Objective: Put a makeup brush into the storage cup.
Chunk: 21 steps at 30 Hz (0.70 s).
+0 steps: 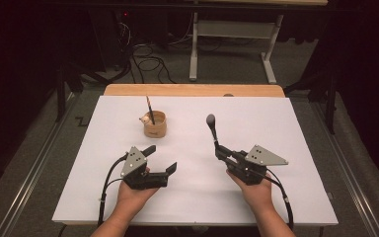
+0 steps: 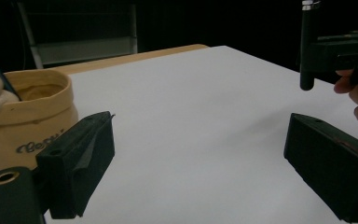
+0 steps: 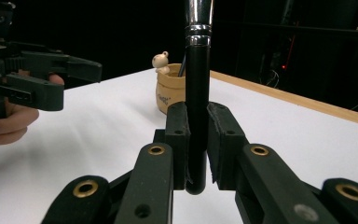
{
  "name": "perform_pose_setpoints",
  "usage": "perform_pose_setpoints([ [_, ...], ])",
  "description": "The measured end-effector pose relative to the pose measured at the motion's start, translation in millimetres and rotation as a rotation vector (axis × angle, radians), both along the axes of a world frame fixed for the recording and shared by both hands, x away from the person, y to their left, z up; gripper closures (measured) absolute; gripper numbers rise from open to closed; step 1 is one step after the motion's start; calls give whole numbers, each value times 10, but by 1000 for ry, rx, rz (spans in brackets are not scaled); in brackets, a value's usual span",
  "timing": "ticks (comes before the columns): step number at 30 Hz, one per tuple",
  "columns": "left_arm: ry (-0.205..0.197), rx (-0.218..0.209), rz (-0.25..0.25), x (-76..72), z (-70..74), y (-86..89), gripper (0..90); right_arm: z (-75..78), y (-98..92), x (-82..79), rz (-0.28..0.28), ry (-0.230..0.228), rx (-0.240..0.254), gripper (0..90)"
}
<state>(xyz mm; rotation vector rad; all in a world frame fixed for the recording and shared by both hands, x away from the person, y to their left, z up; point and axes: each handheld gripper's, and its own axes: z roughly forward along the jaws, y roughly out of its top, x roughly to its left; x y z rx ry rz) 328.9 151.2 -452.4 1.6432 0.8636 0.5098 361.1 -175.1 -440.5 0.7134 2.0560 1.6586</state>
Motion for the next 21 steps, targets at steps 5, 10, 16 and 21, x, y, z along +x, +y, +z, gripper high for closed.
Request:
perform_pose_setpoints([
  [5,-11,-6,-14,19,53,-78,99,-11,33,-4,13,5,2,808],
  [10,-17,-10,-19,40,96,-126,106,-20,66,-18,20,7,7,808],
  [16,-17,-26,-29,53,142,-170,115,-23,94,-33,28,4,7,808],
  [21,-21,-27,-38,64,187,-208,125,-36,121,-36,39,4,11,808],
])
